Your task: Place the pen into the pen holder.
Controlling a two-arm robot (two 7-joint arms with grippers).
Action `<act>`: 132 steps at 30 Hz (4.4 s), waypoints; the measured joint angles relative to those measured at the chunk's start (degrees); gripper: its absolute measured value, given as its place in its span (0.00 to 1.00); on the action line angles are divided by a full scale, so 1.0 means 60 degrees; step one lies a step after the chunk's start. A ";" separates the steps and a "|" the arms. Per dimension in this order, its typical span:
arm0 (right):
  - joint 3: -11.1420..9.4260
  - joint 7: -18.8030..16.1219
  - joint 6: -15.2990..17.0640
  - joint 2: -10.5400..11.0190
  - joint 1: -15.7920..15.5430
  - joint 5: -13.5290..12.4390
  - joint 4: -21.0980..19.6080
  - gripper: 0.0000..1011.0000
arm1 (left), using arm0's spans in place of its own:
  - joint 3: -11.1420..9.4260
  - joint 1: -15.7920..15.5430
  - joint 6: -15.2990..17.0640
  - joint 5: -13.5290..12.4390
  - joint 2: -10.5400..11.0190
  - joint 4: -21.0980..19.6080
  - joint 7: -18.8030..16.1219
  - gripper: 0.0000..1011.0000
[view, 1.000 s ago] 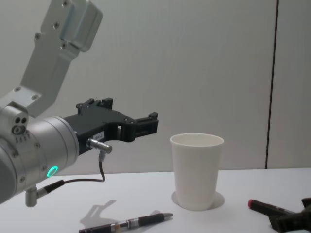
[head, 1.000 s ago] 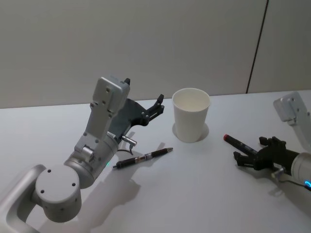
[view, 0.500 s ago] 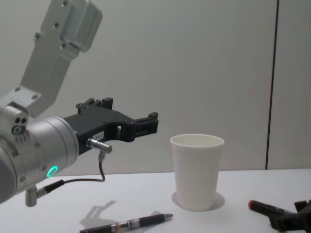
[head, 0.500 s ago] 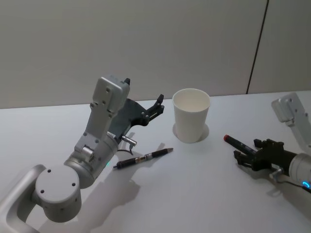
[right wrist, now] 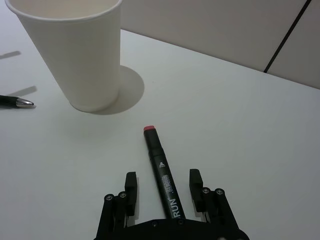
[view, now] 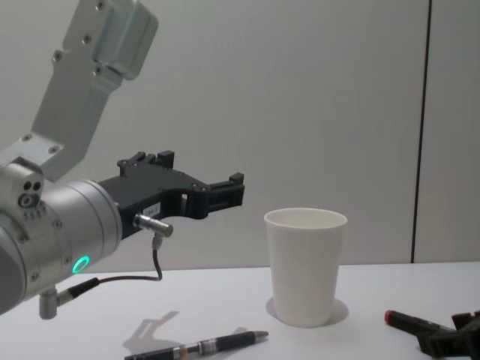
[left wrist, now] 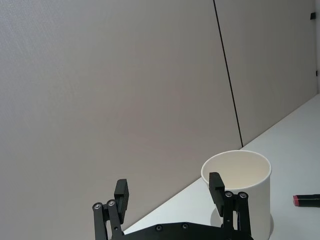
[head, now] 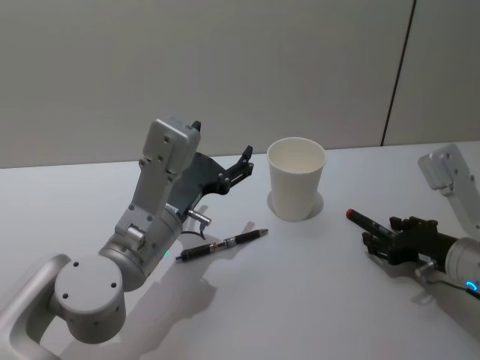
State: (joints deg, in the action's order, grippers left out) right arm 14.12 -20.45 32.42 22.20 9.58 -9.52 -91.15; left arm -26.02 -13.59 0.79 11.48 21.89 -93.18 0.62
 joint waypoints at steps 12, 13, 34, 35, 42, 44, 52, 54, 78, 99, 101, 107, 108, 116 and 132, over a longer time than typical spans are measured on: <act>-0.0060 0.0426 0.0014 -0.0108 -0.0045 -0.0457 0.0022 0.57 | -0.0001 0.0000 0.0000 0.0000 0.0000 0.0000 0.0000 0.99; -0.0074 0.0515 0.0021 -0.0128 -0.0053 -0.0549 0.0028 0.56 | 0.0000 0.0000 0.0000 0.0000 0.0000 0.0000 0.0000 0.99; -0.0161 0.1007 0.0070 -0.0246 -0.0094 -0.1045 0.0025 0.27 | 0.0000 0.0000 0.0000 0.0000 0.0000 0.0001 0.0000 0.99; -0.0162 0.1013 0.0070 -0.0248 -0.0095 -0.1051 0.0025 0.23 | 0.0000 0.0000 0.0000 0.0000 0.0000 0.0000 0.0000 0.99; -0.0171 0.1050 0.0073 -0.0257 -0.0100 -0.1103 0.0022 0.18 | 0.0000 0.0000 0.0000 -0.0001 0.0000 0.0000 0.0000 0.99; -0.0171 0.1051 0.0073 -0.0258 -0.0101 -0.1106 0.0021 0.18 | 0.0000 0.0000 0.0000 0.0000 0.0000 0.0000 0.0000 0.99; -0.0179 0.1059 -0.0208 -0.0272 -0.0098 -0.1111 0.0054 0.18 | -0.0001 0.0000 0.0000 0.0000 0.0000 0.0000 0.0000 0.99; -0.0187 0.1076 -0.0406 -0.0279 -0.0096 -0.1126 0.0065 0.18 | 0.0000 0.0000 0.0000 0.0000 0.0000 0.0000 0.0000 0.99; -0.0369 0.1184 -0.3103 -0.0383 0.0081 -0.1425 0.0033 0.18 | 0.0000 0.0000 0.0000 0.0000 0.0000 0.0000 0.0000 0.99; -0.0272 0.0596 -0.5854 -0.1109 0.1274 -0.1687 0.0755 0.18 | 0.0000 0.0000 0.0000 0.0000 0.0000 0.0000 0.0000 0.99; -0.0223 0.0482 -0.6206 -0.1265 0.1502 -0.1707 0.0958 0.18 | 0.0000 0.0000 0.0000 -0.0001 0.0000 0.0001 0.0000 0.99; -0.0049 0.0132 -0.7183 -0.1736 0.2195 -0.1741 0.1694 0.18 | 0.0000 0.0000 0.0000 -0.0001 0.0000 0.0001 0.0000 0.99; -0.0049 0.0132 -0.7183 -0.1736 0.2195 -0.1741 0.1694 0.18 | 0.0000 0.0000 0.0000 0.0000 0.0000 0.0001 0.0000 0.99; 0.0233 -0.0345 -0.8269 -0.2408 0.3170 -0.1748 0.2989 0.18 | 0.0000 0.0000 0.0000 0.0000 0.0000 0.0000 0.0000 0.99; 0.0572 -0.0673 -0.9064 -0.2945 0.3755 -0.1636 0.4121 0.18 | 0.0000 0.0000 0.0001 0.0000 0.0000 0.0000 0.0000 0.99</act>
State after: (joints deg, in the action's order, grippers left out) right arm 17.55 -24.49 -21.96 4.53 32.11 -19.33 -66.43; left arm -26.03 -13.59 0.80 11.48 21.89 -93.18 0.62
